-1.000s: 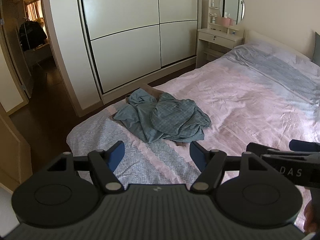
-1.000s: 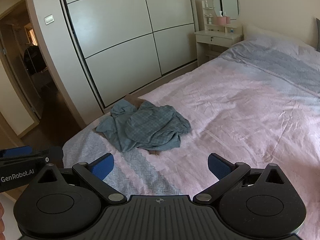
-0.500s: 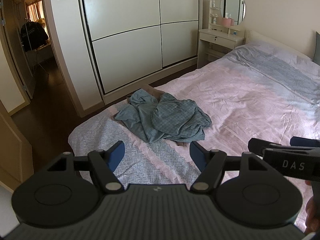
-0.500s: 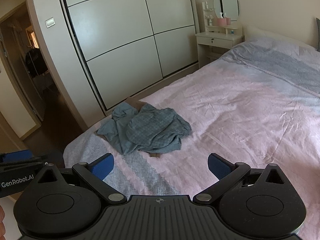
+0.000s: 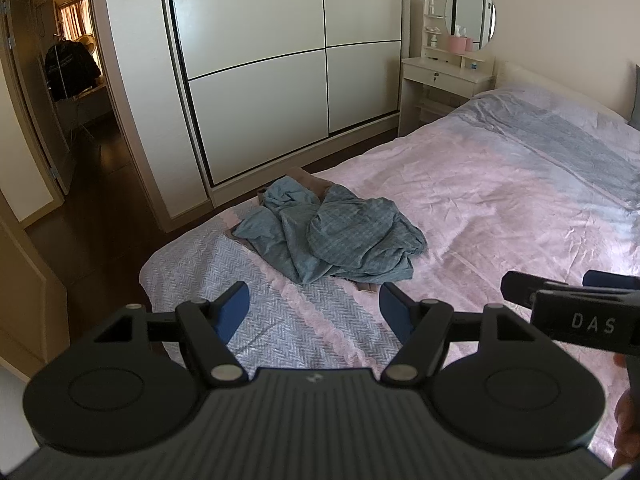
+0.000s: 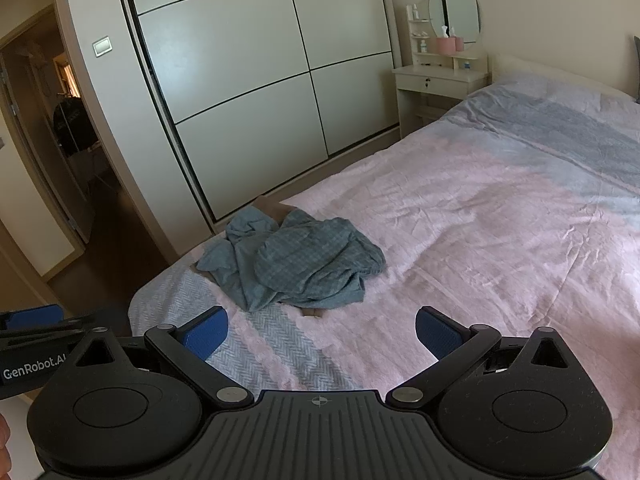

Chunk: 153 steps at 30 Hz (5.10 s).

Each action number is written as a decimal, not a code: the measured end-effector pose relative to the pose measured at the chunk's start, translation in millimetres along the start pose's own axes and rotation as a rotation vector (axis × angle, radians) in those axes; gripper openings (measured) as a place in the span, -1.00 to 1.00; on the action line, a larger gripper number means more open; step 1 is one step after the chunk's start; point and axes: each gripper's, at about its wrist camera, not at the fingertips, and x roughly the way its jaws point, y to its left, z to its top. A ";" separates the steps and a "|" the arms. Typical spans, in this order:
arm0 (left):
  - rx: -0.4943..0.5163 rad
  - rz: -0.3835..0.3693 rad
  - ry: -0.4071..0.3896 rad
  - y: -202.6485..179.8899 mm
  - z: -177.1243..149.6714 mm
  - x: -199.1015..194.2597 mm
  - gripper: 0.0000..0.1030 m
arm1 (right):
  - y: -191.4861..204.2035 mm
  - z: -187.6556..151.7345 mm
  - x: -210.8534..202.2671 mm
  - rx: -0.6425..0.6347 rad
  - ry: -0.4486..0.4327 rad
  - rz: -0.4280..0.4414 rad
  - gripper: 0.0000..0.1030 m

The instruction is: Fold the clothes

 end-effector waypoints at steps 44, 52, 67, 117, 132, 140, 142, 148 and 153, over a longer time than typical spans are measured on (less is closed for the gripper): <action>0.012 -0.027 0.075 23.8 4.3 48.2 0.33 | -10.7 -10.6 27.4 0.068 0.045 -0.059 0.99; 0.023 -0.062 0.125 43.4 17.5 97.8 0.33 | -4.9 -3.4 71.7 0.108 0.085 -0.084 0.99; 0.050 -0.095 0.227 86.6 64.4 236.9 0.33 | 2.9 13.1 201.3 0.211 0.190 -0.124 0.98; 0.157 -0.252 0.337 80.8 137.6 446.3 0.33 | -30.6 73.3 325.5 0.324 -0.111 -0.169 -0.89; 0.211 -0.410 0.193 18.8 117.7 273.6 0.33 | -41.6 79.9 49.9 0.237 -0.564 -0.260 -1.00; 0.278 -0.565 0.160 -56.9 58.3 164.5 0.33 | -51.7 18.2 -113.7 0.126 -0.709 -0.406 -1.00; 0.288 -0.592 0.167 -72.6 38.7 142.3 0.33 | -60.1 5.5 -138.5 0.132 -0.634 -0.408 -1.00; 0.390 -0.638 0.251 -106.5 -26.7 96.8 0.33 | -100.2 -61.5 -163.6 0.327 -0.286 -0.394 0.64; 0.526 -0.634 0.320 -124.4 -67.3 76.7 0.33 | -97.7 -143.1 -152.1 0.415 -0.013 -0.449 0.62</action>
